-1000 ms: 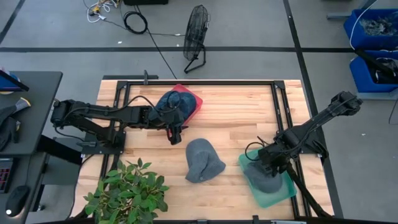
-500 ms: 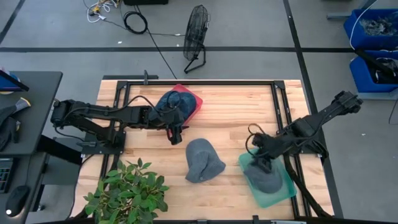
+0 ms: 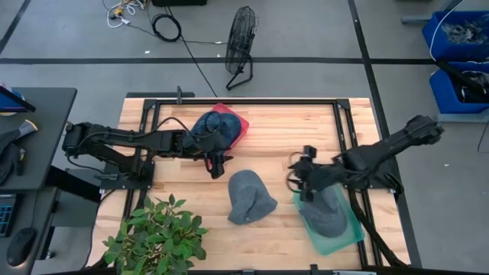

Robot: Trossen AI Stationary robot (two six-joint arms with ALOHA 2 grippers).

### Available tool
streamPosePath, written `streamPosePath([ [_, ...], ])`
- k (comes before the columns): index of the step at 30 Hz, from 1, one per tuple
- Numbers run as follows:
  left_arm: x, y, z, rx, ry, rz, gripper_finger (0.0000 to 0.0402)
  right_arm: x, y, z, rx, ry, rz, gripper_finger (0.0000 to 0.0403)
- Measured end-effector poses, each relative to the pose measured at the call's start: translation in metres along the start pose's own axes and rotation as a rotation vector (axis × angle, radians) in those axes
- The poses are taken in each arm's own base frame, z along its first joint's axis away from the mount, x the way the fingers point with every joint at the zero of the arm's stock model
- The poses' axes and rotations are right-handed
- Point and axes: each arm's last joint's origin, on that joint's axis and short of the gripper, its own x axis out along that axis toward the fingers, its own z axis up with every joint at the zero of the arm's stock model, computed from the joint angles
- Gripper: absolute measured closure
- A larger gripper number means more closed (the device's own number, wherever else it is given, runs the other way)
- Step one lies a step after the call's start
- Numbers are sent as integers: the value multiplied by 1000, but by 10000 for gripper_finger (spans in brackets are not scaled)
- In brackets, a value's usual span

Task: Pick & Place hat
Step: Put the gray cap into the green bin

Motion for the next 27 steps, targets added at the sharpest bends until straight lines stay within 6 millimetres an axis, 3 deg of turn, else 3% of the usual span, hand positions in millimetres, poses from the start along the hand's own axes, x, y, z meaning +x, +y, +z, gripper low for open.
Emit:
streamPosePath([
  [8,0,1,1,-2,-21,43,232,81,8,20,53,-6,88,206],
  [12,0,1,1,0,-18,44,232,114,19,18,50,11,188,206],
  [16,0,1,1,0,-17,44,232,145,27,7,37,60,176,206],
  [24,0,1,1,0,-16,43,232,189,22,-18,-28,167,22,207],
  [27,0,1,1,0,-15,44,232,197,21,-20,-52,185,45,230],
])
